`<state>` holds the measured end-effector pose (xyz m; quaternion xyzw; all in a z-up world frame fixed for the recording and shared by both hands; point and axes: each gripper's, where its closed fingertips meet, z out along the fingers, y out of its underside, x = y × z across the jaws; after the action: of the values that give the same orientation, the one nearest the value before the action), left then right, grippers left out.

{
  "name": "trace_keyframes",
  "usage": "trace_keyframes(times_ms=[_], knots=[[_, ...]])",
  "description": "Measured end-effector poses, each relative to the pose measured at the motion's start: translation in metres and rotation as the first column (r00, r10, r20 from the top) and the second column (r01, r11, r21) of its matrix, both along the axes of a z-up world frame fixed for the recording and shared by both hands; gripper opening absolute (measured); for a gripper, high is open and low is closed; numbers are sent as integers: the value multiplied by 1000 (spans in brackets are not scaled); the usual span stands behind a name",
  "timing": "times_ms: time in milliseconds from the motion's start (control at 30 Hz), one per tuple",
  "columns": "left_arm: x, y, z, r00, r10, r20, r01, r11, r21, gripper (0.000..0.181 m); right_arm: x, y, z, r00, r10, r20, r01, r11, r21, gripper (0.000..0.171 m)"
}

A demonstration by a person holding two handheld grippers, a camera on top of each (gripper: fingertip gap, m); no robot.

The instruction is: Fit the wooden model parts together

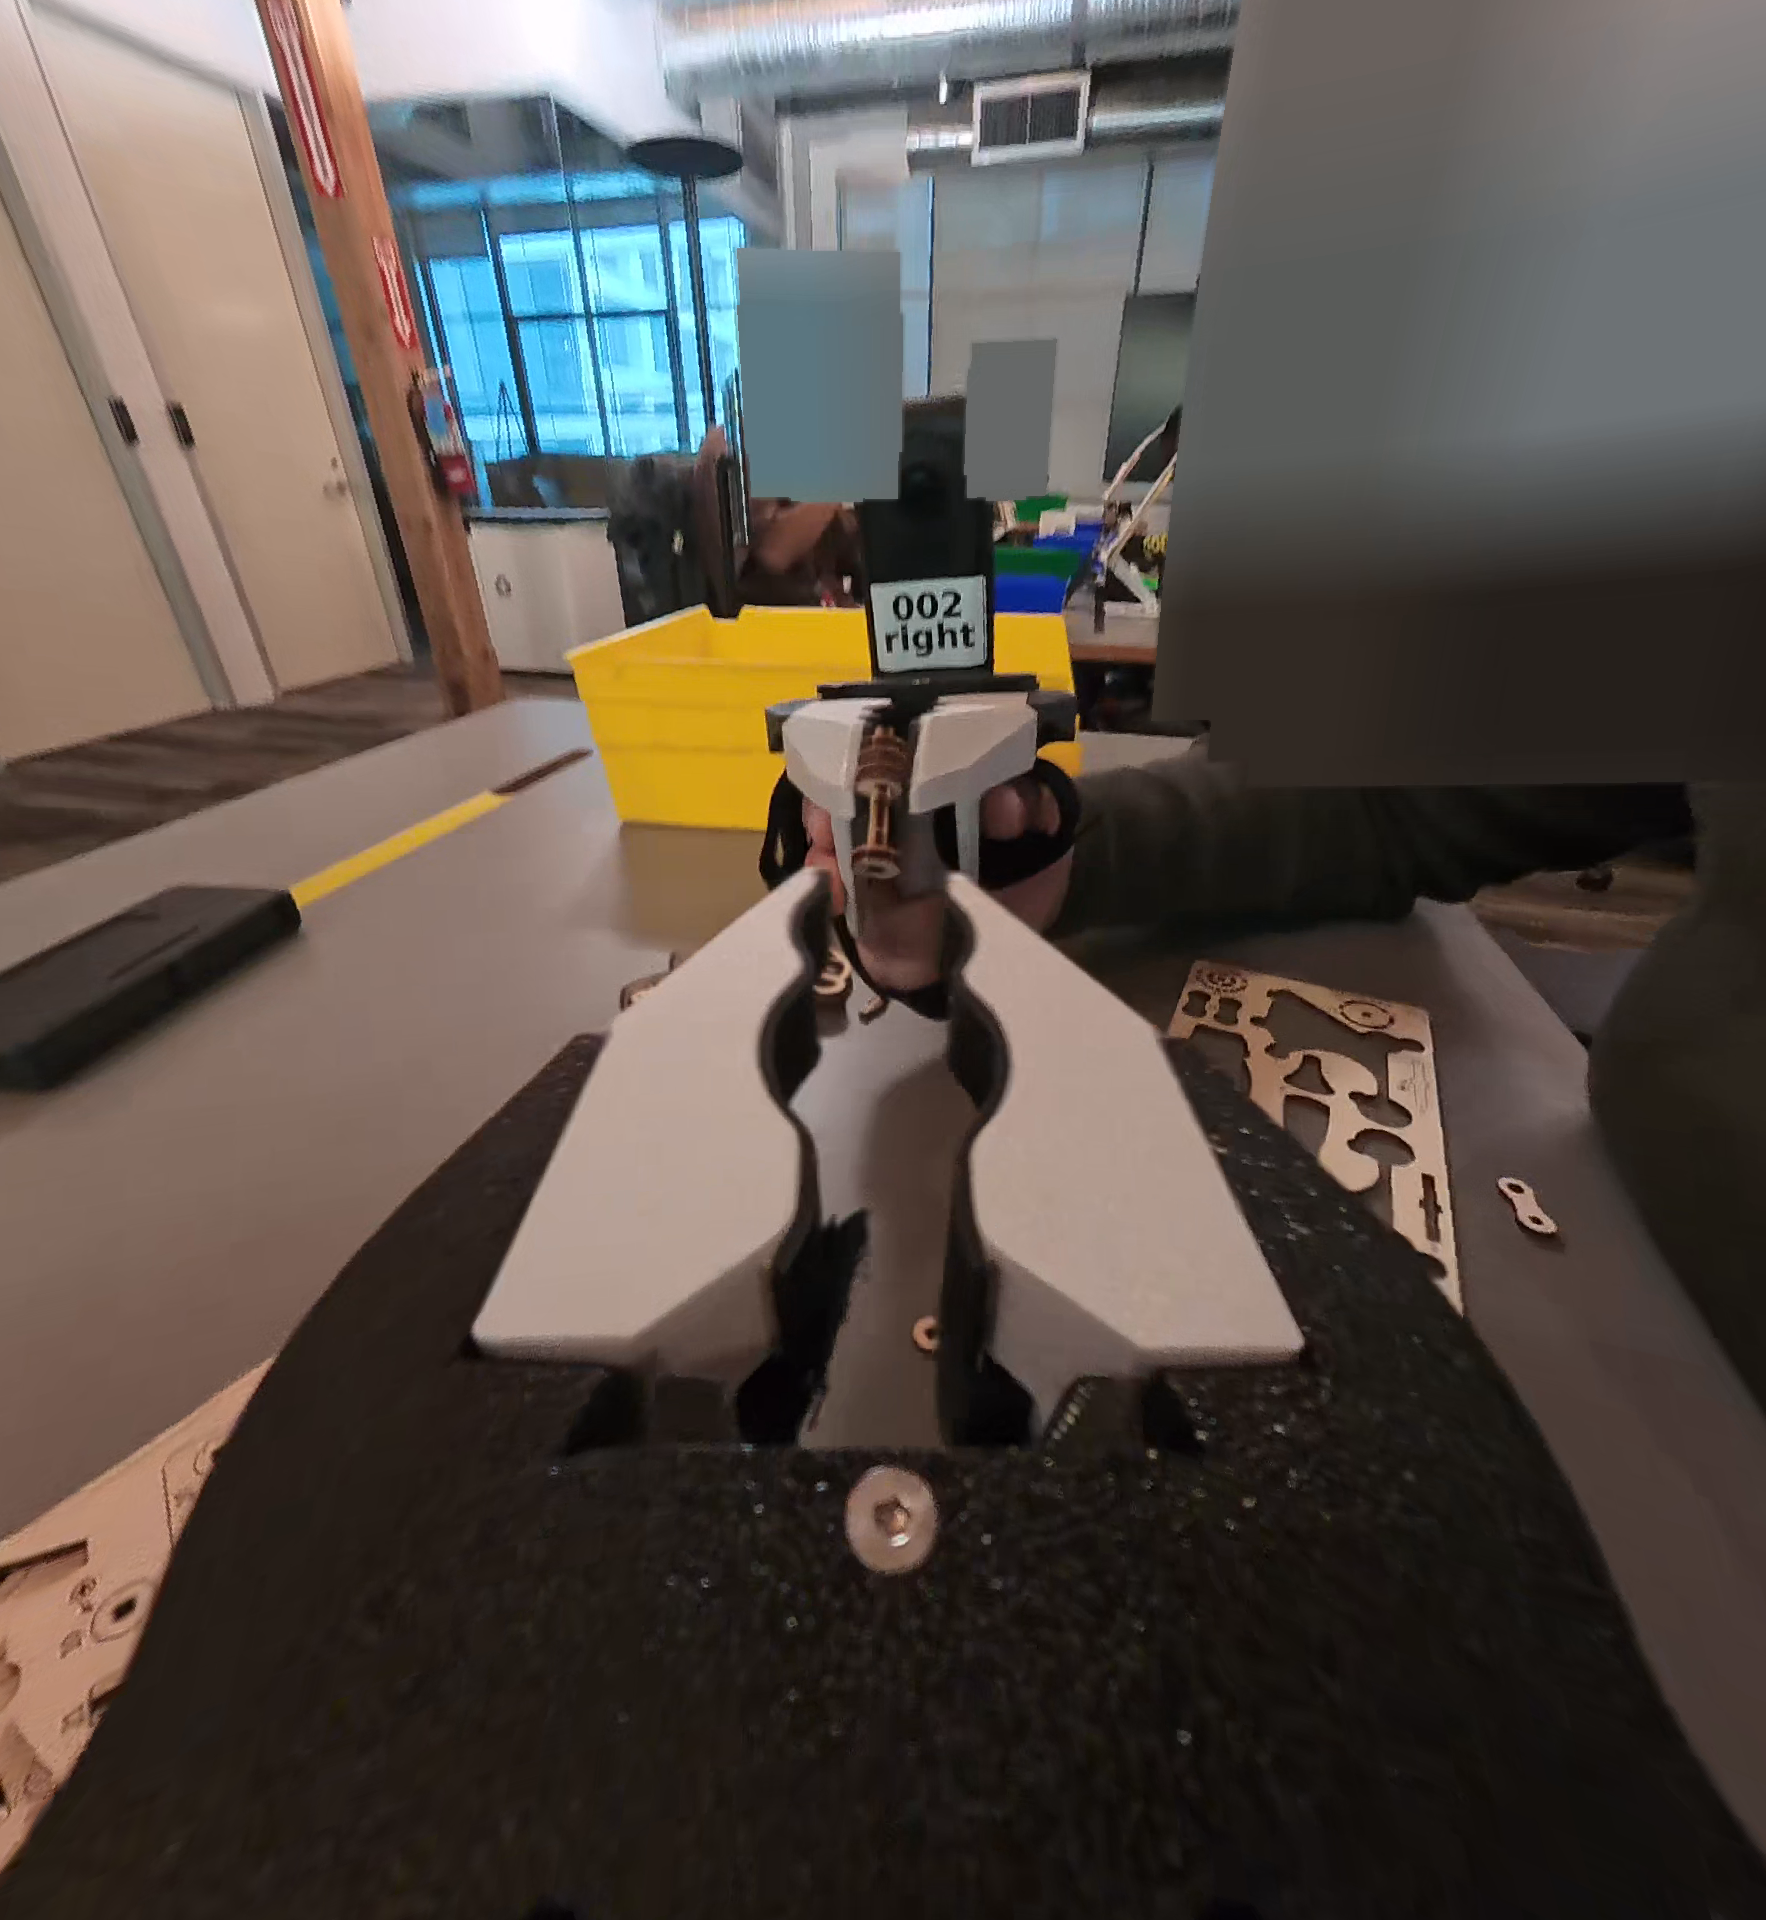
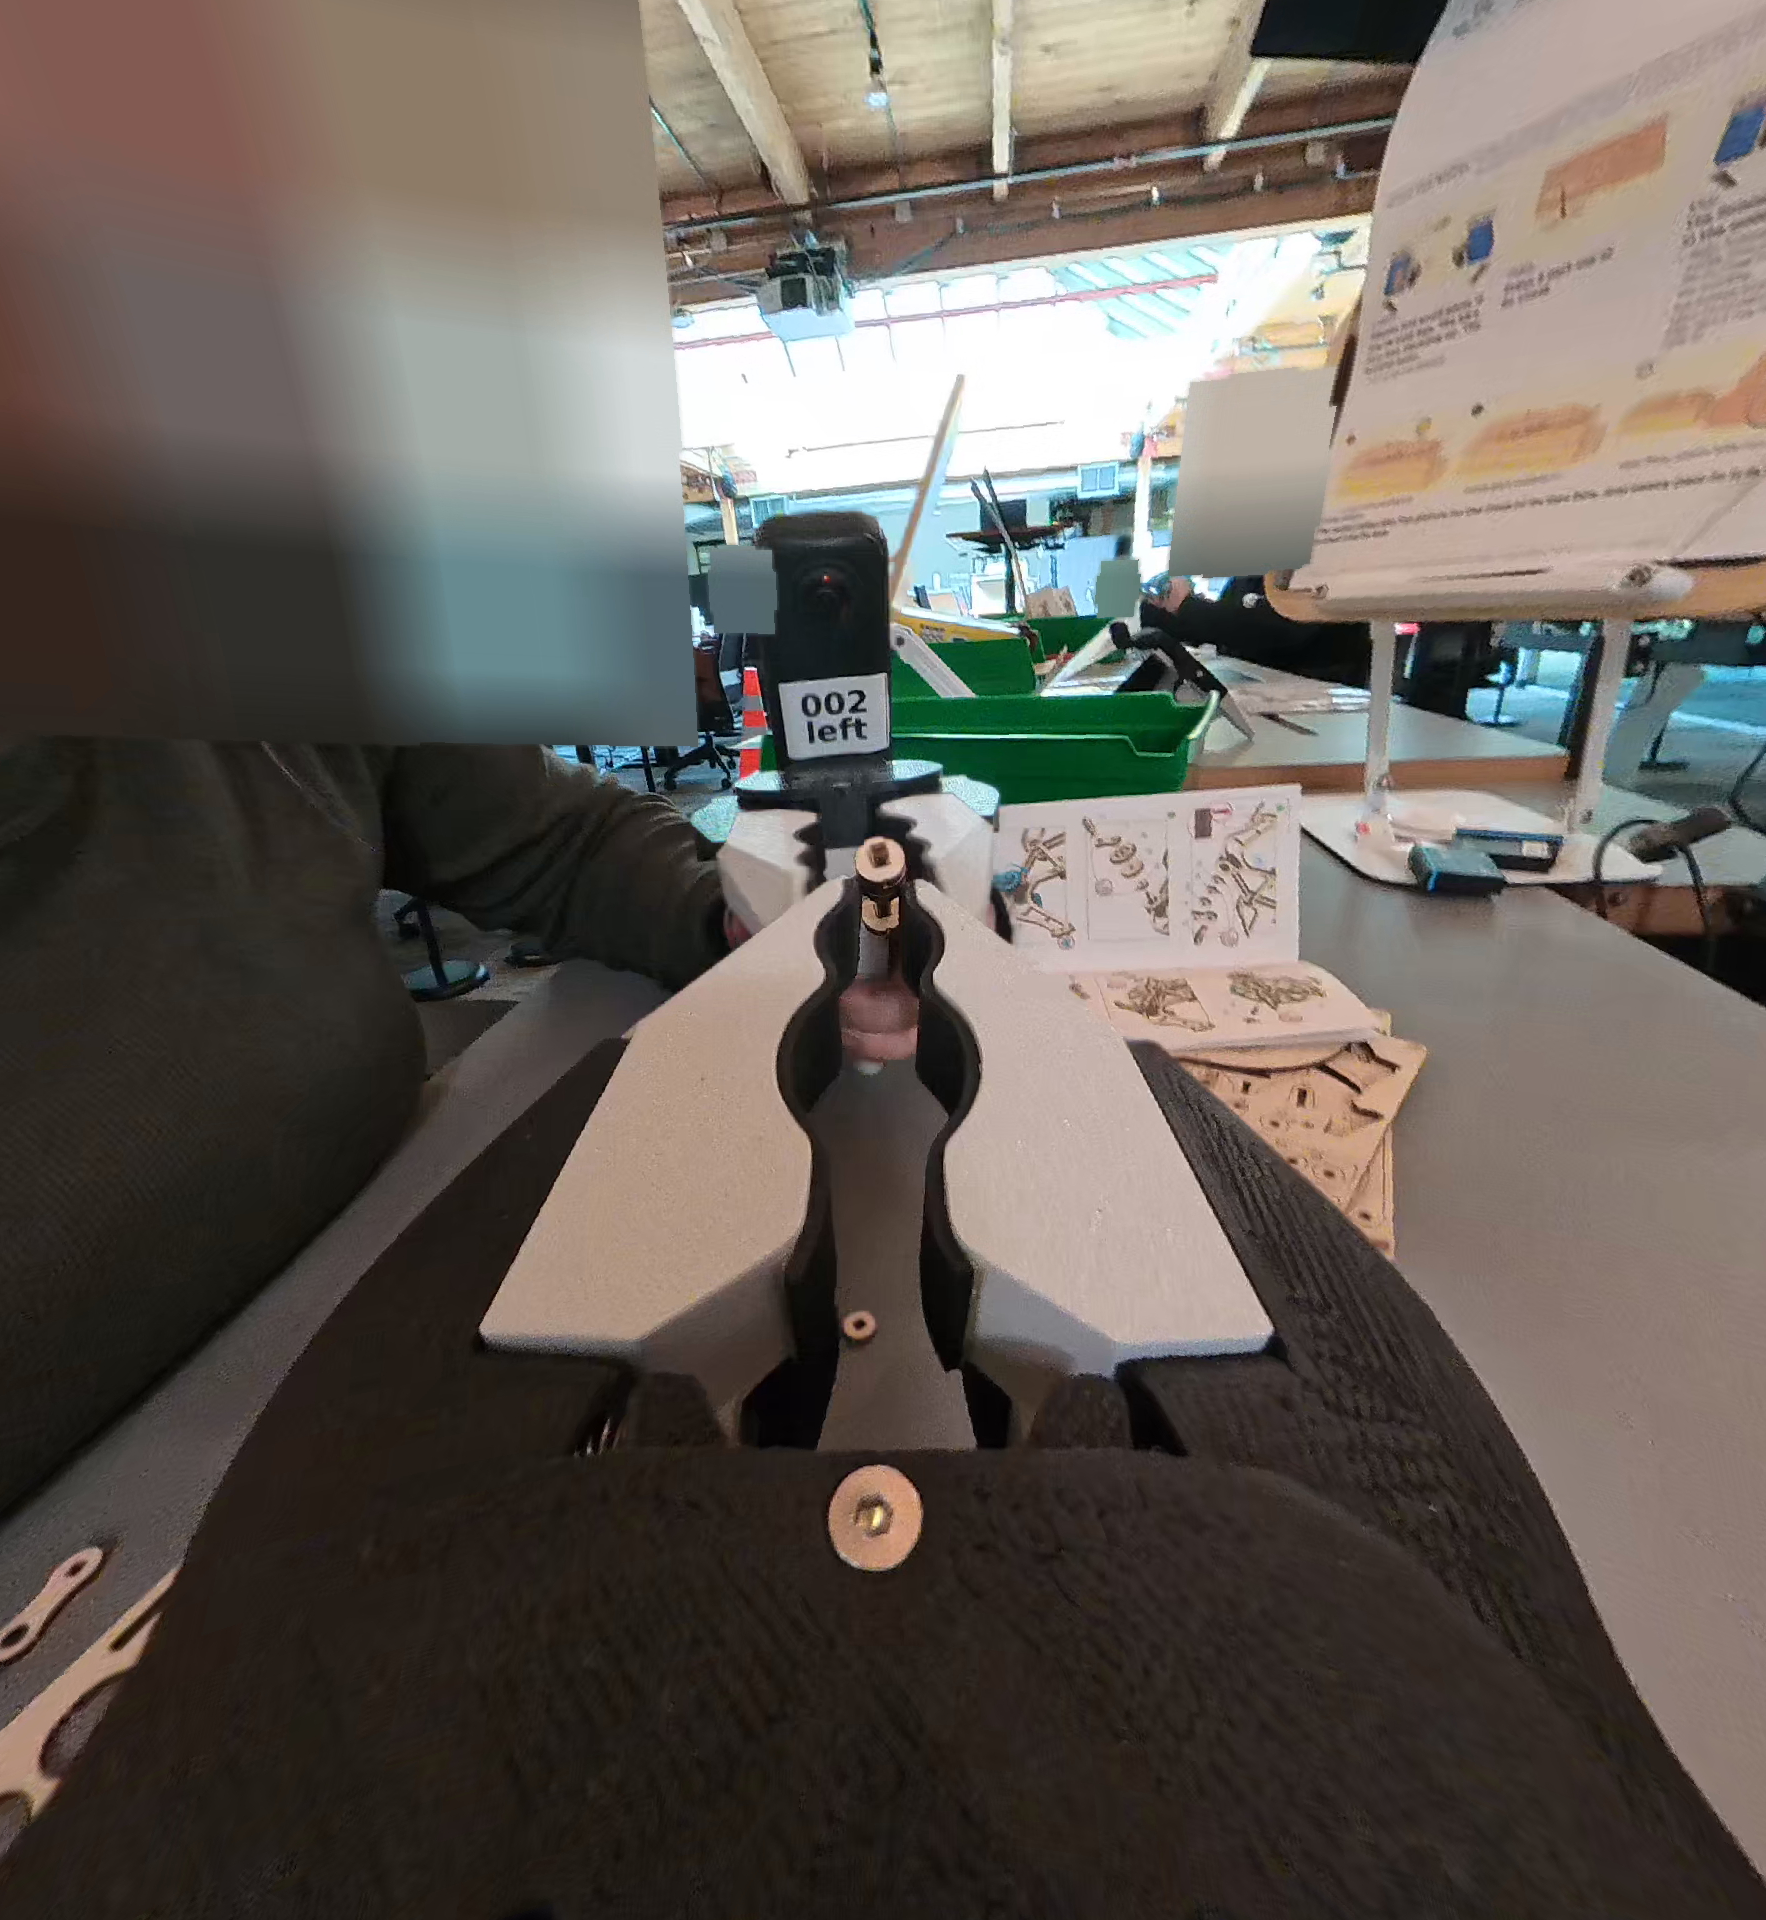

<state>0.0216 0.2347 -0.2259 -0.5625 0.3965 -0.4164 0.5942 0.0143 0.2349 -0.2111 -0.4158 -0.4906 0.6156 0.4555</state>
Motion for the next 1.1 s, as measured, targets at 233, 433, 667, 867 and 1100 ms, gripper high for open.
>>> trace_keyframes(times_ms=[233,433,667,867,1100], knots=[[1,-9,10,999,-16,52,12,997,73,21,0,-5,4,999,19,-28,-19,1000,-6,5],[1,-8,9,998,-13,61,8,997,74,6,-2,-9,4,999,37,-31,-37,999,-2,5],[-9,7,-12,992,57,-114,-50,997,62,7,-2,-2,-14,996,-22,86,15,996,87,24],[-16,14,-70,870,66,-489,-28,996,84,7,4,10,-66,895,-223,386,29,893,449,23],[-14,10,-94,794,60,-605,3,995,102,7,5,14,-106,755,-372,539,-65,777,627,7]])
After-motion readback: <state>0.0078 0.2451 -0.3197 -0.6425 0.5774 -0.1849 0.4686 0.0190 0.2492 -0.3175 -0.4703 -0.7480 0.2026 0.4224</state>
